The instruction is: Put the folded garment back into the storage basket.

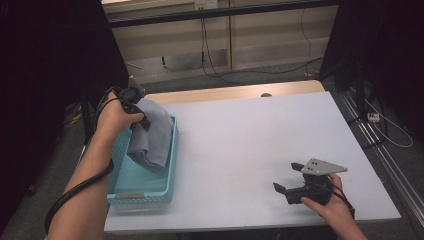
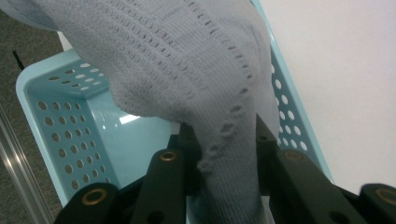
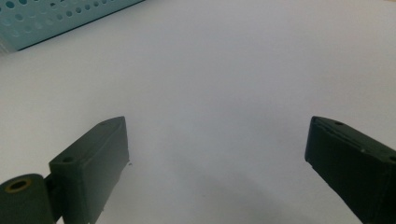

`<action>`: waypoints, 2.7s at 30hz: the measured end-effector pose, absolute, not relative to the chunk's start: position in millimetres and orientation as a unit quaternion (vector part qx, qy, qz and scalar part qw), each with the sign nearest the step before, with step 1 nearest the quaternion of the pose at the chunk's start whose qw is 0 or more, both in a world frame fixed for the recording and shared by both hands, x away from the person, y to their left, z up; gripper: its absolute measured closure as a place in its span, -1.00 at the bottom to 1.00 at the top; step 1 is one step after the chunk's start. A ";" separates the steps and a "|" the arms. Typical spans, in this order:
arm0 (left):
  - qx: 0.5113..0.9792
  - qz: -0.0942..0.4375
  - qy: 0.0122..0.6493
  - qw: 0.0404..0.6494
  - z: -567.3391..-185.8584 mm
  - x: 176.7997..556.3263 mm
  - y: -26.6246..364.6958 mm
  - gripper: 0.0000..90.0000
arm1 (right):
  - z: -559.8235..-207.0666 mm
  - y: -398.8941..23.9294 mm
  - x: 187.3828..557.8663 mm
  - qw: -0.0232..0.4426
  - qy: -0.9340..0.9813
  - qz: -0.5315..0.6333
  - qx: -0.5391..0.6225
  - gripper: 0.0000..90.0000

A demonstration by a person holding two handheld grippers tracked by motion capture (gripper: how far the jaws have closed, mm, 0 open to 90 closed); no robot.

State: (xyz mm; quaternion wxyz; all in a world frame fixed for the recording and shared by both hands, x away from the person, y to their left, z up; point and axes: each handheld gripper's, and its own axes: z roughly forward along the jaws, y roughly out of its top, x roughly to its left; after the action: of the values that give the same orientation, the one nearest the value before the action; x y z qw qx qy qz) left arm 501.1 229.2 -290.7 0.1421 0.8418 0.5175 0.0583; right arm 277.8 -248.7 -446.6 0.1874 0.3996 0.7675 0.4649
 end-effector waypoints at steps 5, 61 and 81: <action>0.846 0.052 0.512 0.137 -288.8 496.4 227.6 0.63 | -446.6 -248.3 277.6 0.187 0.768 0.465 0.400 -0.87; 0.851 -0.006 0.511 0.124 -301.1 459.2 229.4 0.63 | -447.7 -243.1 276.6 0.184 0.774 0.461 0.393 -0.87; 0.854 -0.043 0.503 0.124 -311.5 448.5 231.7 0.63 | -447.6 -242.1 276.1 0.183 0.775 0.461 0.391 -0.87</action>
State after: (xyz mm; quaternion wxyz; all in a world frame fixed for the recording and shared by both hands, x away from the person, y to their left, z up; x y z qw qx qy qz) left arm 448.5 231.7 -311.5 0.1243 0.8540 0.5034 -0.0425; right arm 276.1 -242.1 -447.6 0.1832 0.3909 0.7754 0.4608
